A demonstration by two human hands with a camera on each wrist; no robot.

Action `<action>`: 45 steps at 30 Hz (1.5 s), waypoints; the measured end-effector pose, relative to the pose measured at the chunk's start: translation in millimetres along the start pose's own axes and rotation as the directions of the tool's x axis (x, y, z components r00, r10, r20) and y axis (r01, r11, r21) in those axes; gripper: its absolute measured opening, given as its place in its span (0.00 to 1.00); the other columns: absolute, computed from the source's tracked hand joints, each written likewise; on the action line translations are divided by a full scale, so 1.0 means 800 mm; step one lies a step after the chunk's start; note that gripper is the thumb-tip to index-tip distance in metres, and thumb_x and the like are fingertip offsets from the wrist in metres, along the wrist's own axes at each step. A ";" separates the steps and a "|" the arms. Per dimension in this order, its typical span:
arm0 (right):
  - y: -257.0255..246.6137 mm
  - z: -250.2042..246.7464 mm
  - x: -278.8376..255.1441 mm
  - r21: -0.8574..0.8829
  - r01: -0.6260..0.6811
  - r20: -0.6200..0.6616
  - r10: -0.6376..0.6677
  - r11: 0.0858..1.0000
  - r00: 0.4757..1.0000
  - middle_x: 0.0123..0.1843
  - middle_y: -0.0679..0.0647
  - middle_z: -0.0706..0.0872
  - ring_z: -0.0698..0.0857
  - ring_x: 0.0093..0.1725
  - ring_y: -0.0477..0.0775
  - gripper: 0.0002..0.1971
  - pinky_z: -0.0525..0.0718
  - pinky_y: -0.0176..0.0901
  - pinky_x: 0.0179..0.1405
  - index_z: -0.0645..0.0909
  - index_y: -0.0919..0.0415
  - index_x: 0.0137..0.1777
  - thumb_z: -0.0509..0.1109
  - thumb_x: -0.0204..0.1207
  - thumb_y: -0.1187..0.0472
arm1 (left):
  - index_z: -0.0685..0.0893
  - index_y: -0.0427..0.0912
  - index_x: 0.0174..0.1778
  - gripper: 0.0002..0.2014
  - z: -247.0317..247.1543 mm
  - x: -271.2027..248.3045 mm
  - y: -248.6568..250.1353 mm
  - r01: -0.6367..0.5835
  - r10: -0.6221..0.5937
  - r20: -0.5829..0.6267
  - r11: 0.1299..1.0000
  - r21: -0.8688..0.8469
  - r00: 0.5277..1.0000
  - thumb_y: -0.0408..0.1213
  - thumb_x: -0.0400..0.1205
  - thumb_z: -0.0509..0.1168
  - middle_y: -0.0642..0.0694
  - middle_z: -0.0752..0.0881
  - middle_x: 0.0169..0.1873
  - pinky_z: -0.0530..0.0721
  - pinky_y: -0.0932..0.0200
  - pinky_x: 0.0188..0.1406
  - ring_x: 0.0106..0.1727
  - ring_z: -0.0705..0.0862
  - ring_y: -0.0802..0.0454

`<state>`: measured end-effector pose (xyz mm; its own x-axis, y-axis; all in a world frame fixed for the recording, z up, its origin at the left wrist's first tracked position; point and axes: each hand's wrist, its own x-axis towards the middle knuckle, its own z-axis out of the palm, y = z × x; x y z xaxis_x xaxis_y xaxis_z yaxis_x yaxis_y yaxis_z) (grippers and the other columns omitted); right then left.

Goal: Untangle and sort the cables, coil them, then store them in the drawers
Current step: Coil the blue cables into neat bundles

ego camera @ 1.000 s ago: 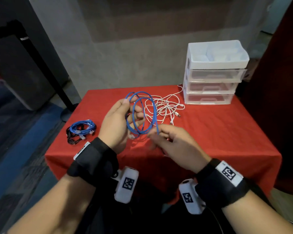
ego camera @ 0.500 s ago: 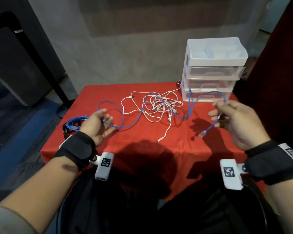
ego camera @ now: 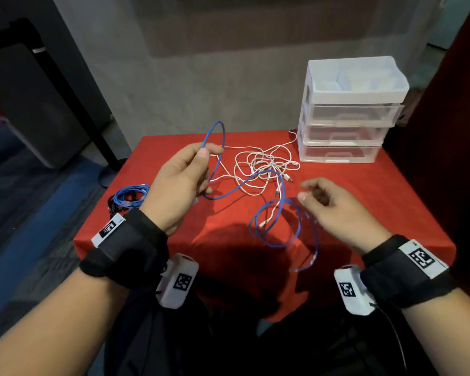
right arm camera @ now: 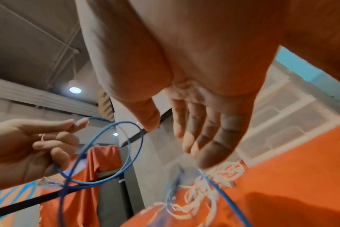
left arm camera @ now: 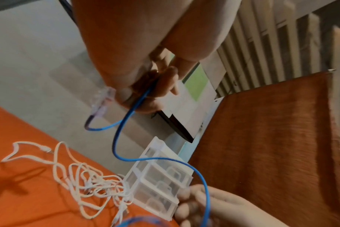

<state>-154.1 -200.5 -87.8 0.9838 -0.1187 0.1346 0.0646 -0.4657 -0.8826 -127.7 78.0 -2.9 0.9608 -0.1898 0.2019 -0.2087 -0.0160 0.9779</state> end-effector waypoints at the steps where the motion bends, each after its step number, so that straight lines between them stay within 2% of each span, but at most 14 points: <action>1: -0.012 0.001 0.002 0.034 0.038 -0.029 -0.037 0.999 0.999 0.39 0.42 0.83 0.80 0.36 0.39 0.09 0.85 0.55 0.48 0.82 0.49 0.61 0.73 0.83 0.55 | 0.87 0.47 0.56 0.14 0.003 -0.002 0.007 -0.029 0.029 0.029 0.999 0.021 0.999 0.40 0.93 0.55 0.55 0.62 0.25 0.74 0.56 0.35 0.27 0.62 0.56; 6: -0.080 0.008 0.015 0.086 0.169 0.001 -0.170 0.982 0.986 0.40 0.54 0.84 0.82 0.36 0.46 0.23 0.80 0.41 0.41 0.76 0.47 0.73 0.75 0.81 0.48 | 0.88 0.44 0.55 0.15 0.026 -0.010 0.041 -0.133 0.117 0.229 0.990 0.053 0.966 0.42 0.91 0.56 0.56 0.63 0.25 0.69 0.60 0.31 0.27 0.61 0.56; 9: -0.099 0.017 0.022 0.181 0.098 0.089 -0.115 0.979 0.989 0.38 0.56 0.87 0.85 0.32 0.50 0.07 0.79 0.39 0.32 0.86 0.54 0.56 0.68 0.87 0.54 | 0.88 0.44 0.55 0.14 0.037 -0.008 0.051 -0.159 0.136 0.255 0.985 0.072 0.957 0.41 0.92 0.56 0.56 0.64 0.25 0.64 0.56 0.32 0.27 0.61 0.56; 11: -0.103 0.017 0.024 0.384 -0.028 0.102 -0.012 0.923 0.995 0.39 0.58 0.87 0.85 0.30 0.48 0.13 0.82 0.38 0.29 0.86 0.62 0.49 0.62 0.90 0.59 | 0.88 0.41 0.56 0.14 0.039 -0.001 0.052 -0.154 0.136 0.192 0.985 0.083 0.972 0.40 0.92 0.57 0.58 0.66 0.24 0.62 0.53 0.32 0.26 0.62 0.57; 14: -0.111 0.004 0.028 0.634 -0.118 0.075 0.092 0.764 0.993 0.42 0.60 0.88 0.88 0.34 0.50 0.12 0.89 0.38 0.36 0.84 0.67 0.52 0.61 0.90 0.62 | 0.88 0.37 0.55 0.11 0.033 0.011 0.043 -0.164 0.161 0.040 0.977 0.134 0.986 0.38 0.90 0.61 0.60 0.74 0.23 0.71 0.51 0.37 0.26 0.67 0.59; 17: -0.114 -0.007 0.029 0.764 -0.109 0.032 0.131 0.636 0.991 0.43 0.60 0.89 0.90 0.36 0.52 0.10 0.91 0.40 0.41 0.84 0.69 0.54 0.63 0.89 0.64 | 0.88 0.46 0.47 0.08 0.032 0.017 0.024 -0.159 0.172 -0.089 0.979 0.130 0.981 0.39 0.88 0.65 0.48 0.76 0.30 0.79 0.50 0.41 0.30 0.71 0.58; 20: -0.119 -0.008 0.020 0.806 -0.118 0.070 0.105 0.581 0.992 0.44 0.61 0.90 0.91 0.38 0.53 0.09 0.92 0.41 0.44 0.84 0.70 0.56 0.63 0.89 0.65 | 0.84 0.42 0.48 0.08 0.043 0.019 0.011 -0.077 0.077 -0.128 0.997 0.006 0.989 0.40 0.89 0.64 0.52 0.76 0.27 0.84 0.56 0.39 0.28 0.73 0.61; 26: -0.118 0.017 -0.002 0.747 -0.211 0.230 0.053 0.631 0.972 0.45 0.61 0.91 0.93 0.40 0.53 0.09 0.92 0.41 0.41 0.85 0.68 0.54 0.63 0.88 0.66 | 0.80 0.45 0.55 0.07 0.067 0.020 0.006 0.073 -0.091 -0.052 0.960 -0.270 0.995 0.42 0.91 0.59 0.48 0.90 0.48 0.72 0.64 0.28 0.33 0.76 0.59; 28: -0.113 0.020 -0.006 0.711 -0.236 0.273 0.050 0.663 0.961 0.44 0.60 0.91 0.92 0.40 0.53 0.09 0.92 0.41 0.40 0.85 0.67 0.54 0.64 0.88 0.66 | 0.82 0.45 0.59 0.08 0.066 0.022 0.007 0.082 -0.100 -0.047 0.951 -0.299 0.994 0.40 0.91 0.58 0.49 0.90 0.42 0.70 0.64 0.28 0.32 0.75 0.60; 31: -0.109 0.017 -0.010 0.637 -0.207 0.252 0.053 0.743 0.966 0.42 0.57 0.90 0.89 0.38 0.50 0.08 0.89 0.39 0.34 0.86 0.61 0.53 0.65 0.88 0.62 | 0.83 0.49 0.57 0.07 0.061 0.021 0.007 0.088 -0.104 -0.047 0.960 -0.267 0.994 0.38 0.90 0.60 0.52 0.83 0.33 0.77 0.61 0.34 0.32 0.76 0.60; 35: -0.107 0.008 -0.006 0.667 -0.140 0.138 0.063 0.732 0.988 0.34 0.54 0.85 0.80 0.32 0.47 0.09 0.75 0.37 0.25 0.85 0.58 0.50 0.65 0.88 0.57 | 0.81 0.48 0.65 0.11 0.057 0.018 0.008 0.220 -0.219 0.044 0.899 -0.378 0.975 0.34 0.87 0.64 0.52 0.86 0.35 0.89 0.49 0.50 0.35 0.82 0.60; 37: -0.106 0.007 -0.005 0.661 -0.146 0.126 0.083 0.736 0.989 0.31 0.54 0.83 0.78 0.30 0.48 0.09 0.70 0.39 0.23 0.84 0.59 0.49 0.65 0.88 0.57 | 0.81 0.44 0.70 0.14 0.058 0.016 0.009 0.248 -0.227 0.100 0.882 -0.401 0.969 0.34 0.88 0.63 0.51 0.86 0.36 0.89 0.50 0.50 0.34 0.83 0.60; 41: -0.103 0.005 -0.005 0.660 -0.183 0.100 0.156 0.729 0.983 0.28 0.55 0.83 0.75 0.28 0.53 0.10 0.69 0.37 0.18 0.84 0.64 0.48 0.67 0.87 0.59 | 0.86 0.49 0.60 0.12 0.064 0.009 0.008 0.067 -0.049 0.120 0.986 -0.150 0.992 0.31 0.90 0.59 0.48 0.81 0.35 0.89 0.51 0.41 0.34 0.80 0.58; 45: -0.104 0.000 -0.004 0.677 -0.160 0.083 0.142 0.718 0.986 0.28 0.55 0.85 0.75 0.27 0.52 0.11 0.69 0.38 0.19 0.84 0.68 0.54 0.67 0.87 0.60 | 0.89 0.47 0.49 0.08 0.069 0.005 -0.002 -0.138 0.127 0.100 0.984 0.115 0.987 0.40 0.88 0.64 0.48 0.75 0.28 0.86 0.41 0.33 0.28 0.75 0.53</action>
<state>-162.8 -161.1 -14.8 0.9935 -0.1100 -0.0297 0.0021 0.2785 -0.9604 -133.9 22.8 -6.4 0.9036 -0.2874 0.3175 -0.3586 -0.1022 0.9279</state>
